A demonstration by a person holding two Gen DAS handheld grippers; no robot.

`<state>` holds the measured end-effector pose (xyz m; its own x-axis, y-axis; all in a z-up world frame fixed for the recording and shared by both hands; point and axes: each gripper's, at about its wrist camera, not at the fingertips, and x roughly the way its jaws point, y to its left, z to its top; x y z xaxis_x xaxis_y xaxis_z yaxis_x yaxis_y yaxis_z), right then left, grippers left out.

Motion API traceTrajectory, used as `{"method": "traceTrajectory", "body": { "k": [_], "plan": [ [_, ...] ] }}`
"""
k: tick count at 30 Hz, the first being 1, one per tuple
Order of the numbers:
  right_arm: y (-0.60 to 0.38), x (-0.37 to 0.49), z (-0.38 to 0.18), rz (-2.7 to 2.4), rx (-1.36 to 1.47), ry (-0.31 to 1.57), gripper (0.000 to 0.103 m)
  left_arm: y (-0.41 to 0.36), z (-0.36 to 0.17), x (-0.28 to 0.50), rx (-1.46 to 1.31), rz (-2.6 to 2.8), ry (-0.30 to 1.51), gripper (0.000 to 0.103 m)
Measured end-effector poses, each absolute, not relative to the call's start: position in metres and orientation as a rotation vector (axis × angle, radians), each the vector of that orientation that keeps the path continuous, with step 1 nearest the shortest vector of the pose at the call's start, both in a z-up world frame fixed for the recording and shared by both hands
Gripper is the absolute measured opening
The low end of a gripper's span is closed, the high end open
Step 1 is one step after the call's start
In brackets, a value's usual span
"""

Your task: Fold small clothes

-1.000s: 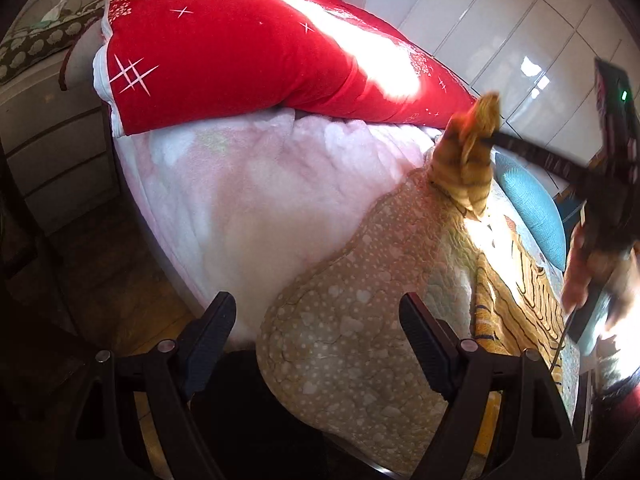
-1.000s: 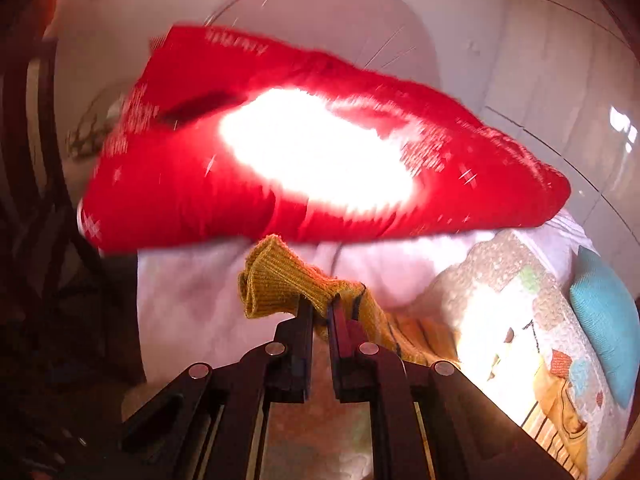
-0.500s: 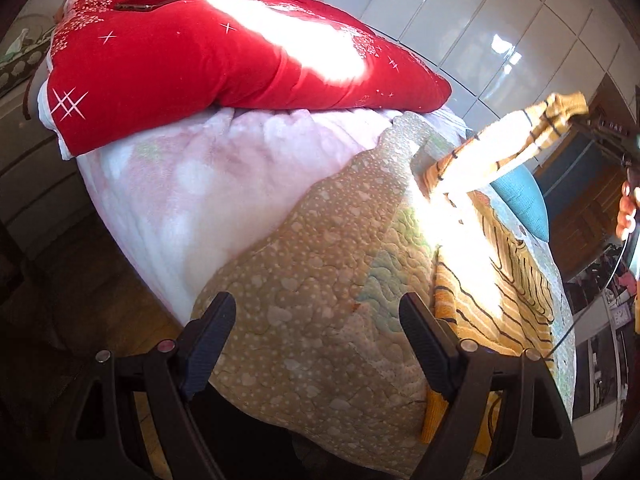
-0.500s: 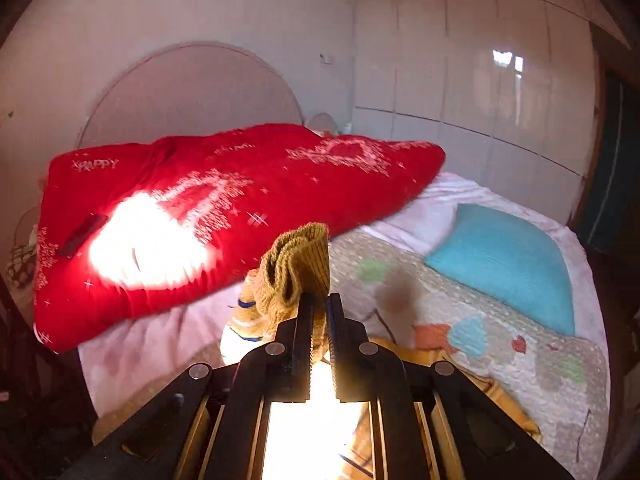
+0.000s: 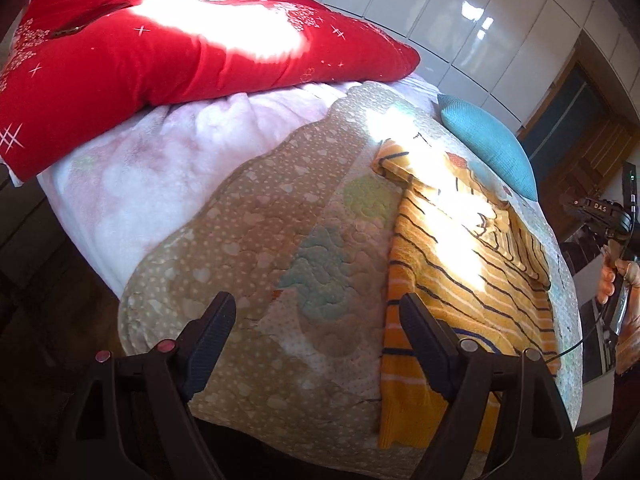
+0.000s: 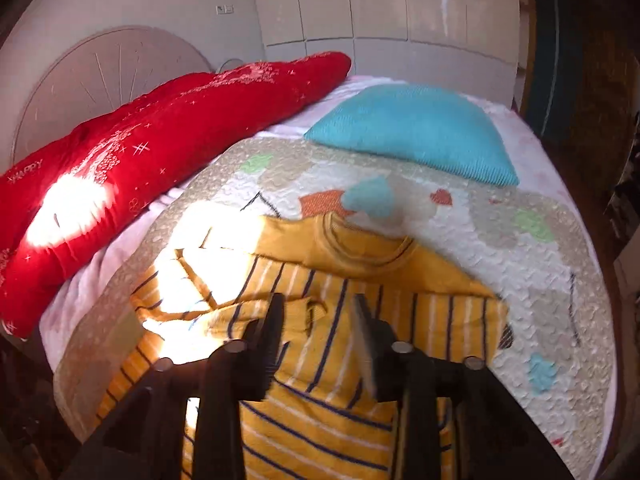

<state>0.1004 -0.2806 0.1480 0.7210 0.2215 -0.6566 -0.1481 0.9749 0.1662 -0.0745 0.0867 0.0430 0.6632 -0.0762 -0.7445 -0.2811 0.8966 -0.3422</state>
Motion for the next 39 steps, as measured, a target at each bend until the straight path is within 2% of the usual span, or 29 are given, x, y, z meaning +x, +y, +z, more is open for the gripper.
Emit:
{"method": "traceTrajectory", "body": {
  "k": [7,11,12,13,14,16,19,22,27,29,33,39],
  "plan": [
    [-0.268,0.143,0.081,0.266,0.446,0.896,0.058,0.068,0.037,-0.067,-0.435,0.080,0.873,0.083],
    [-0.257,0.173,0.058,0.127,0.435,0.975,0.058,0.073,0.032,-0.068,-0.466,0.073,0.881,0.083],
    [-0.254,0.177,0.054,0.095,0.411,0.973,0.054,0.073,0.031,-0.069,-0.470,0.071,0.882,0.083],
    [-0.252,0.180,0.051,0.097,0.413,0.960,0.025,0.074,0.031,-0.070,-0.472,0.069,0.882,0.083],
    [-0.250,0.182,0.050,0.124,0.433,0.955,0.013,0.075,0.030,-0.072,-0.474,0.068,0.881,0.083],
    [-0.245,0.182,0.054,0.167,0.472,0.949,0.008,0.079,0.028,-0.075,-0.481,0.069,0.878,0.083],
    [-0.221,0.182,0.086,0.202,0.436,0.907,0.007,0.086,0.024,-0.077,-0.506,0.081,0.883,0.083],
    [-0.189,0.182,0.152,0.278,0.402,0.808,0.007,0.091,0.026,-0.082,-0.540,0.077,0.878,0.083],
    [-0.160,0.145,0.291,0.449,0.339,0.499,0.007,0.094,0.041,-0.093,-0.521,0.101,0.827,0.083],
    [-0.166,0.123,0.320,0.472,0.308,0.405,0.007,0.096,0.044,-0.095,-0.518,0.107,0.818,0.083],
    [-0.204,0.101,0.310,0.410,0.242,0.397,0.007,0.096,0.039,-0.092,-0.530,0.096,0.830,0.083],
    [-0.296,0.111,0.192,0.156,0.168,0.618,0.007,0.081,0.035,-0.087,-0.497,0.065,0.853,0.083]
  ]
}}
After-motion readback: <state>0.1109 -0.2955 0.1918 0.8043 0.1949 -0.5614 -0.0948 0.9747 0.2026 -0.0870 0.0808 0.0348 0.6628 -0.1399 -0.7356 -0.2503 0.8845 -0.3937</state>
